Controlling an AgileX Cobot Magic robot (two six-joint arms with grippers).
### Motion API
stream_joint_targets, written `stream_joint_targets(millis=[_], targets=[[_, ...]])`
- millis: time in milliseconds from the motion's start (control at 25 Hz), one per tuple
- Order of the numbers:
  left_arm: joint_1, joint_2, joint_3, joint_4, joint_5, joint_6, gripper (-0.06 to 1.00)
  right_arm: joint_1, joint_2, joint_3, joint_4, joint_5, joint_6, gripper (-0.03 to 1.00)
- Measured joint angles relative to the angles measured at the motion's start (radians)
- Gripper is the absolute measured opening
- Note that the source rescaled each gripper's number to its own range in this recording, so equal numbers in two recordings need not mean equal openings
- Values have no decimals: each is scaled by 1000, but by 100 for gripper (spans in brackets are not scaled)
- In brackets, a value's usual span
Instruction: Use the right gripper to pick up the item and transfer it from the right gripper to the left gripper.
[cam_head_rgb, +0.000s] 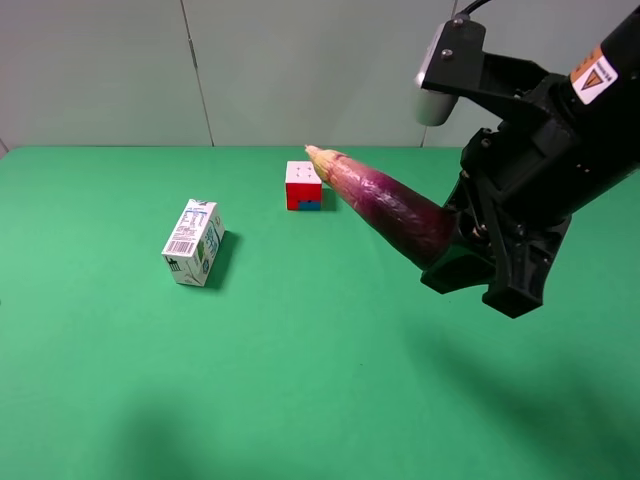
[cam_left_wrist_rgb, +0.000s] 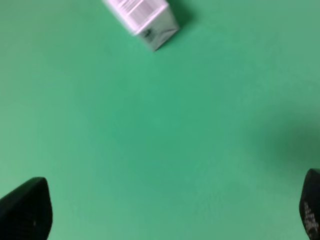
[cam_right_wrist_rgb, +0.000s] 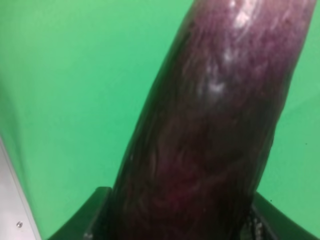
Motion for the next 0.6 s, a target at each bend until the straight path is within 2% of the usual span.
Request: stream_joint_targets(millis=[160,320,600], targets=[[-81,110,-59,0,-12,97,99,0,0,0,3,14,-22,2],[-133,199,-96,-2,-50,146,99,10,0,0,2,15,-63,2],[-204,305,-107,-12,-135,252,99,116,46,-1,-105,14,-109,2]])
